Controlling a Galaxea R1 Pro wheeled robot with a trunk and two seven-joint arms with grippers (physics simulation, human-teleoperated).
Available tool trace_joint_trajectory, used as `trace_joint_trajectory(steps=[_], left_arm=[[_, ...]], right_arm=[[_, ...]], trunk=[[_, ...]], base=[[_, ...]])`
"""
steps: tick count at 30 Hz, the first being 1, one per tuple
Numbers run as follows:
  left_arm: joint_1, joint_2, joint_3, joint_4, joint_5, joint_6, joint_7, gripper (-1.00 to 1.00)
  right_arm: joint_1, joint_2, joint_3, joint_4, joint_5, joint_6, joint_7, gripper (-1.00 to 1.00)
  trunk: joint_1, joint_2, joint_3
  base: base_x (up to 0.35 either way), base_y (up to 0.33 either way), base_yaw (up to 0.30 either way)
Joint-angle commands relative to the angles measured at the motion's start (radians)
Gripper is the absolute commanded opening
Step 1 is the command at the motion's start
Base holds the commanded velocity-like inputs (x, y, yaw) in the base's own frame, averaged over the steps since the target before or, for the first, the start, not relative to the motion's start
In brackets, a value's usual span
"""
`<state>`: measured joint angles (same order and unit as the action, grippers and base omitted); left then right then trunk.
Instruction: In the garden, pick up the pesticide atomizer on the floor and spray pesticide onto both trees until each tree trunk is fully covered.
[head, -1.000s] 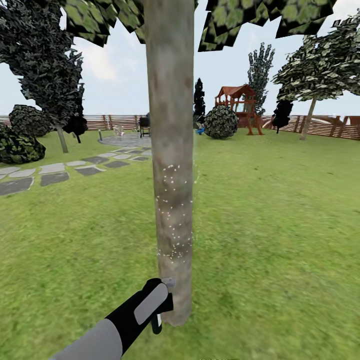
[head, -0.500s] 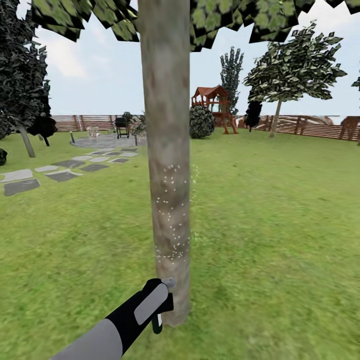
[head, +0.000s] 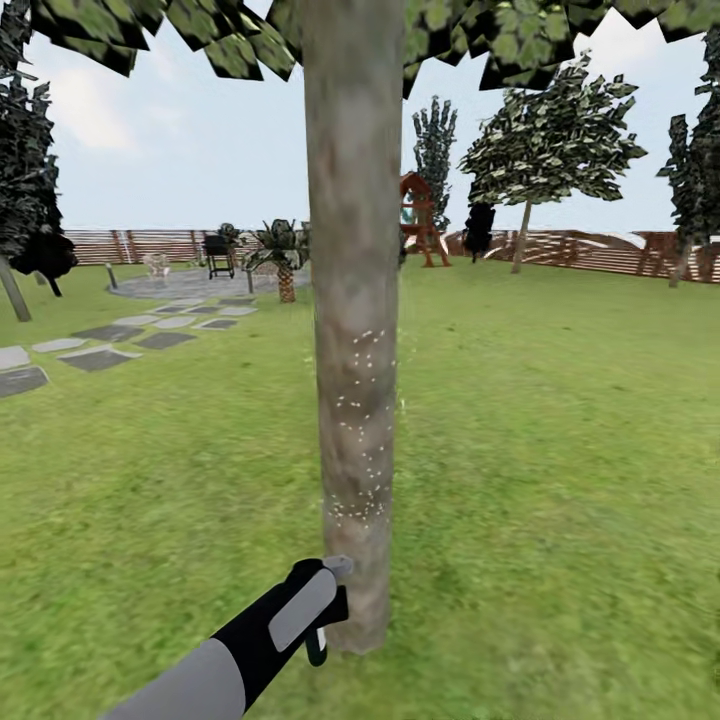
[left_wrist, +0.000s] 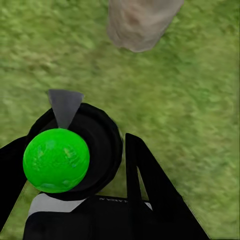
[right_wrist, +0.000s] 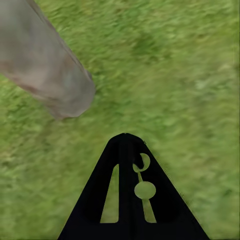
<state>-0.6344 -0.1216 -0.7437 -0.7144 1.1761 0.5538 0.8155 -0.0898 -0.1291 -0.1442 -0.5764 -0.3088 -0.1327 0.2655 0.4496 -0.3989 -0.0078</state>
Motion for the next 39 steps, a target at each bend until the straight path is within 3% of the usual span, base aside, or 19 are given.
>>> trace_joint_trajectory(steps=[1, 39], left_arm=[[-0.001, 0.001, -0.003, -0.001, 0.005, 0.002, 0.005, -1.00], [0.014, 0.000, -0.010, -0.009, 0.005, 0.000, 0.005, -1.00]], right_arm=[[-0.001, 0.000, -0.003, 0.001, -0.010, -0.001, 0.009, -1.00], [-0.001, 0.003, 0.000, 0.002, -0.009, -0.001, 0.009, -1.00]], trunk=[[0.000, -0.001, -0.001], [0.000, -0.001, -0.001]], base=[[0.000, 0.334, -0.245], [0.000, 0.334, -0.261]])
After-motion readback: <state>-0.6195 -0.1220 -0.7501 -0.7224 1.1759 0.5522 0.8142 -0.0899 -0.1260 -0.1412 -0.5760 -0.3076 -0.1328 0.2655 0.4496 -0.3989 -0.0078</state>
